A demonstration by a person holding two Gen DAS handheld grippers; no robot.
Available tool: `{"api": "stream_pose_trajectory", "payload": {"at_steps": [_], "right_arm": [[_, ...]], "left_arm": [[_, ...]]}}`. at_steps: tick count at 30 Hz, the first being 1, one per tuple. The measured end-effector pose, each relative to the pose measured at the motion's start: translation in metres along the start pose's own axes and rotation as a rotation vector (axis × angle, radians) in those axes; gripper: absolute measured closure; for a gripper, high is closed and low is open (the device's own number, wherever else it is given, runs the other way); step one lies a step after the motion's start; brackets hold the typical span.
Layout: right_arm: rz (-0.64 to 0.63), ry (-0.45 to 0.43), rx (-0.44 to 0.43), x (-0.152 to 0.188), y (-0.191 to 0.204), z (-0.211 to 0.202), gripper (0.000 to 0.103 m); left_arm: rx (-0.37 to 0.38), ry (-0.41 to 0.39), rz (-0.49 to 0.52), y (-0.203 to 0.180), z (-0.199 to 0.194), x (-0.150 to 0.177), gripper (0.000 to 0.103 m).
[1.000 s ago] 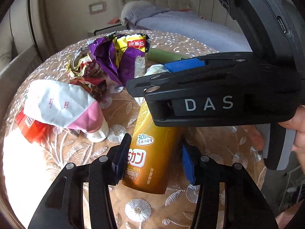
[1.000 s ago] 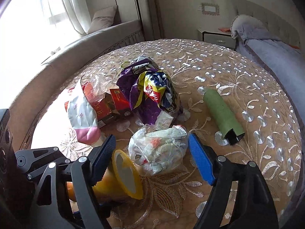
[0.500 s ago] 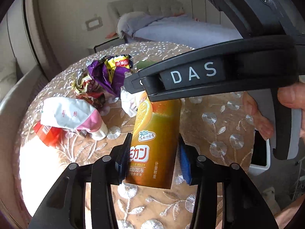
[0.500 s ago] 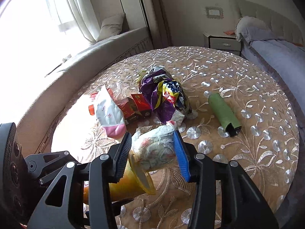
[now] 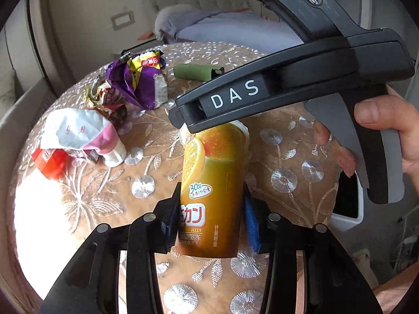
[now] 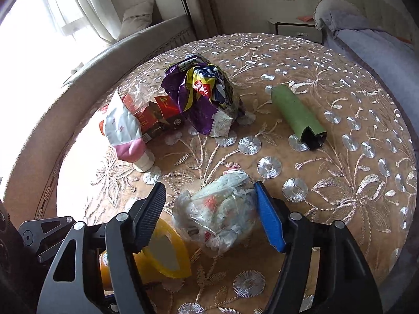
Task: Collect trash
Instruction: 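Grasp the orange juice cup with the left tool while the right tool grasps the clear plastic bag, then carry the cup and plastic bag over the bin and open both tools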
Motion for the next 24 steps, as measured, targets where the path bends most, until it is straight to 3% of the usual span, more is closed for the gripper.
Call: {"api": "stream_pose_trajectory", "payload": {"at_steps": [1,4,10,15,24], "right_arm": [[0.009,-0.001,-0.012,0.000,0.001,-0.001,0.047],[0.005,-0.033,-0.005,0.000,0.003,-0.009,0.049],[0.106,-0.129,-0.073,-0.010,-0.011,-0.051,0.050],[0.080,-0.203,-0.027,-0.003,-0.021,-0.093,0.050],[0.014,-0.274,0.175,0.046,-0.059,-0.168,0.050]], "left_arm": [[-0.007,-0.003,0.006,-0.001,-0.001,-0.001,0.062],[-0.025,-0.010,0.024,-0.004,-0.003,-0.002,0.062],[-0.040,-0.032,0.011,0.003,-0.013,-0.004,0.062],[-0.033,-0.085,0.018,-0.006,-0.032,-0.016,0.062],[0.046,-0.145,0.118,-0.060,-0.039,-0.052,0.062]]}}
Point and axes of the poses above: each gripper's, at about its wrist camera, not at the fingertips, and z roughly the way its jaws point, y to its left, x to its underside, the point moved 5 cm from there along z, roughly the way its jaws point, and after that the axes turned 8 degrees about x, right-handed, at the moved point
